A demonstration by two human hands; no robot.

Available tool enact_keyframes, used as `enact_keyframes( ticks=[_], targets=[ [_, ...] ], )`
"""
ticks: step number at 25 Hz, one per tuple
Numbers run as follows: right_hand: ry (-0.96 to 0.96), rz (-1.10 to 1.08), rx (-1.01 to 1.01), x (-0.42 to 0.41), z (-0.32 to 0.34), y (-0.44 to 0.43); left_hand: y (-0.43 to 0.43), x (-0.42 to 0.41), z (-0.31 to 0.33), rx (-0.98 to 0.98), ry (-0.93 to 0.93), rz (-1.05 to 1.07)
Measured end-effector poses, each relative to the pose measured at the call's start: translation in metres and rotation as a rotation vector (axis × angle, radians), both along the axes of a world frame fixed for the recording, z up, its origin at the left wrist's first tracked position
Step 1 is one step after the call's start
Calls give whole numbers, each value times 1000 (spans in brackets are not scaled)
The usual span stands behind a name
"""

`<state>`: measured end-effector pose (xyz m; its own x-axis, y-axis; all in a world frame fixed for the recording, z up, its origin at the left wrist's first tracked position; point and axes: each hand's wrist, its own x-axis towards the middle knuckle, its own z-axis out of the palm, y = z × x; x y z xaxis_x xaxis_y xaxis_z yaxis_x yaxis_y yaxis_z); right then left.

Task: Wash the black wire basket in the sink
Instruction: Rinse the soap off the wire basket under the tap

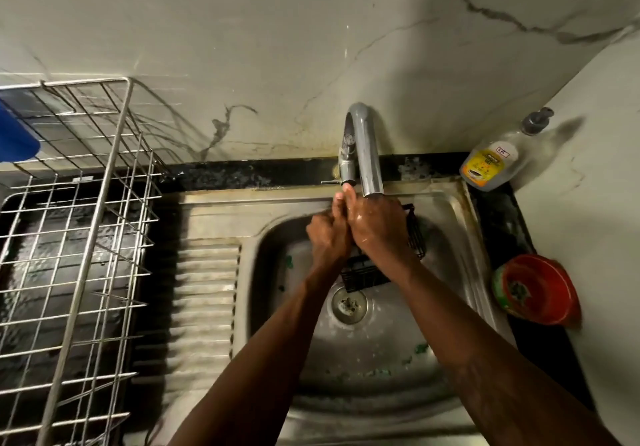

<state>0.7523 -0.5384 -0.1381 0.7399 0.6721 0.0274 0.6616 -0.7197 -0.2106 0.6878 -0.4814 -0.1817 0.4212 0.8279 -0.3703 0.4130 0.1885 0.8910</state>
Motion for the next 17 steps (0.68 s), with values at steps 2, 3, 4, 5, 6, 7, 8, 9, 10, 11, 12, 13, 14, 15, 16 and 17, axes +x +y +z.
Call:
enact_keyframes(
  ticks=[2, 3, 4, 5, 6, 7, 8, 9, 10, 11, 12, 13, 14, 15, 16, 17],
  targets=[
    [-96, 229, 112, -10, -16, -14, 14, 3, -5, -68, -49, 91],
    [-105, 328, 92, -3, -22, -25, 18, 4, -5, -65, -58, 68],
    [-125, 362, 47, 11, -24, -34, 22, 5, -3, -47, -60, 27],
    [-100, 310, 1, 24, -22, -39, 23, 5, -2, -29, -62, -15],
    [-43, 215, -35, 35, -17, -38, 22, 5, -1, -11, -59, -43],
    [19, 100, -59, 42, -11, -33, 21, 4, -2, 7, -43, -62],
    [68, -11, -103, 45, -8, -26, 20, 3, -2, 26, -32, -77],
    [87, -96, -124, 41, -5, -15, 21, 3, -2, 38, -26, -89],
    [79, -144, -132, 31, -3, -5, 24, 3, -2, 54, -24, -97],
    [25, -131, -114, 18, -7, 2, 28, 4, -1, 67, -32, -102],
    [-30, -72, -66, 0, -13, 5, 32, 4, -2, 75, -48, -102],
    [-70, 20, -12, -18, -19, 0, 36, 1, -3, 90, -61, -100],
    [-126, 117, 69, -28, -26, -8, 39, -1, -5, 100, -63, -97],
    [-135, 218, 105, -24, -33, -17, 39, -5, -7, 97, -55, -91],
    [-138, 284, 115, -13, -32, -22, 38, -8, -7, 77, -60, -82],
    [-135, 254, 111, 0, -30, -24, 36, -11, -6, 57, -73, -76]
  ],
)
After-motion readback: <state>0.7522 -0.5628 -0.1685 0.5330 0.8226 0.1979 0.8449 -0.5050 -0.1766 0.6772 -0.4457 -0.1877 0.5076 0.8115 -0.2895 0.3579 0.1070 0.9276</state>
